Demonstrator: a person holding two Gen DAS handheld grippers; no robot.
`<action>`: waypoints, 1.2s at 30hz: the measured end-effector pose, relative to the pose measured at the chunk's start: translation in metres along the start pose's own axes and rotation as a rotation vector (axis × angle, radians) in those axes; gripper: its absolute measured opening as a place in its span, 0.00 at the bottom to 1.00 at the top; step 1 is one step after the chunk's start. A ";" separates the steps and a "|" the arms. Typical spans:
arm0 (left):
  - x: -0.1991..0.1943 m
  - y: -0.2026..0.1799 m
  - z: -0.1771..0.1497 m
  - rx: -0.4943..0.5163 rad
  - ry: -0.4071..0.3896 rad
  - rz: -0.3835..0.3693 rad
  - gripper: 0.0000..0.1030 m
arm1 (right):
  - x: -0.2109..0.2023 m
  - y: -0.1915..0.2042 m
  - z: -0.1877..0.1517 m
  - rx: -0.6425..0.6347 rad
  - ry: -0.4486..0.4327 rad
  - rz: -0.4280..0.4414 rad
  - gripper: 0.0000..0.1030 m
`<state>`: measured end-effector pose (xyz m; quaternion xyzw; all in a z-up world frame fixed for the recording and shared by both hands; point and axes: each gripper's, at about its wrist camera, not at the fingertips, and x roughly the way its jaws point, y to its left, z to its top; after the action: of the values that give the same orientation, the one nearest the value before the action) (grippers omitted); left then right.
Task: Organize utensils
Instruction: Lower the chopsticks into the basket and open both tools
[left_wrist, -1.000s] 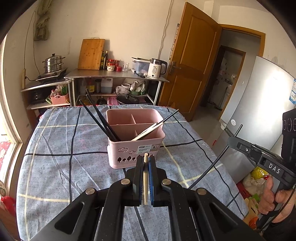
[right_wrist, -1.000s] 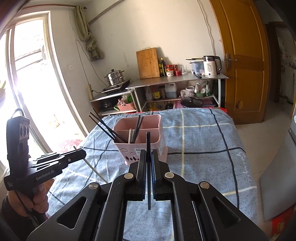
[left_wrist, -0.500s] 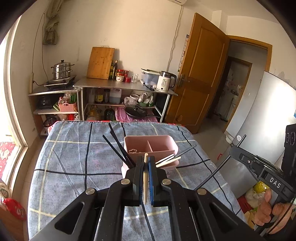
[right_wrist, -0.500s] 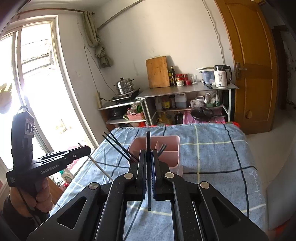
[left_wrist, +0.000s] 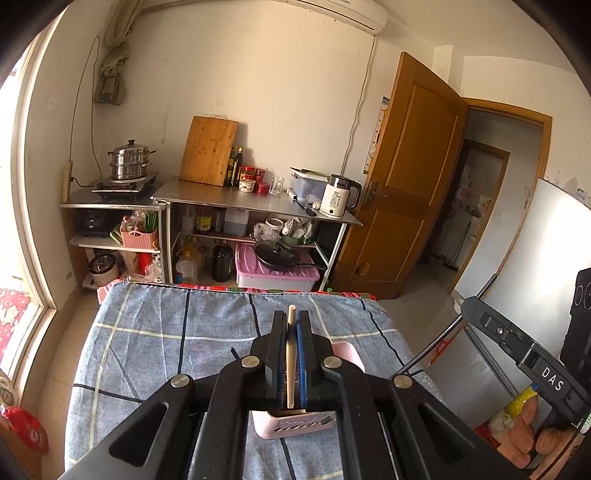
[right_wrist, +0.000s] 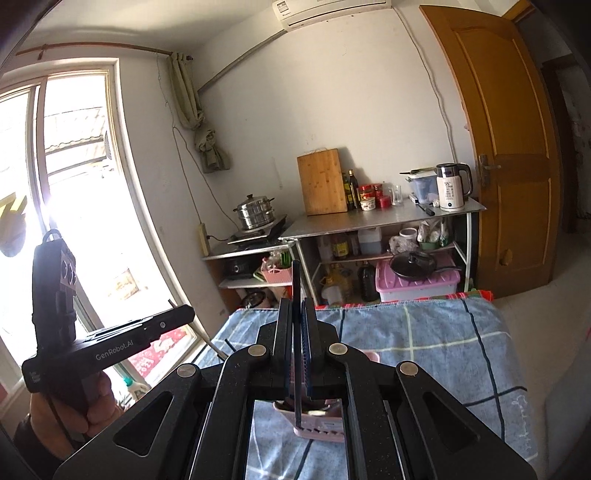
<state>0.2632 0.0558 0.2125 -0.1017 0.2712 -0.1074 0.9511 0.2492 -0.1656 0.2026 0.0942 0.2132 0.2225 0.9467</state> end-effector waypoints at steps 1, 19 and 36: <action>0.006 0.001 -0.001 -0.002 0.006 -0.002 0.05 | 0.004 -0.001 0.001 0.003 -0.007 -0.005 0.04; 0.084 0.026 -0.044 -0.037 0.139 0.014 0.06 | 0.065 -0.027 -0.035 0.055 0.088 -0.065 0.05; 0.088 0.027 -0.061 -0.030 0.168 0.040 0.23 | 0.073 -0.032 -0.057 0.026 0.216 -0.063 0.14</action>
<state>0.3079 0.0505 0.1114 -0.1013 0.3537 -0.0926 0.9253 0.2950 -0.1552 0.1164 0.0753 0.3199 0.1986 0.9233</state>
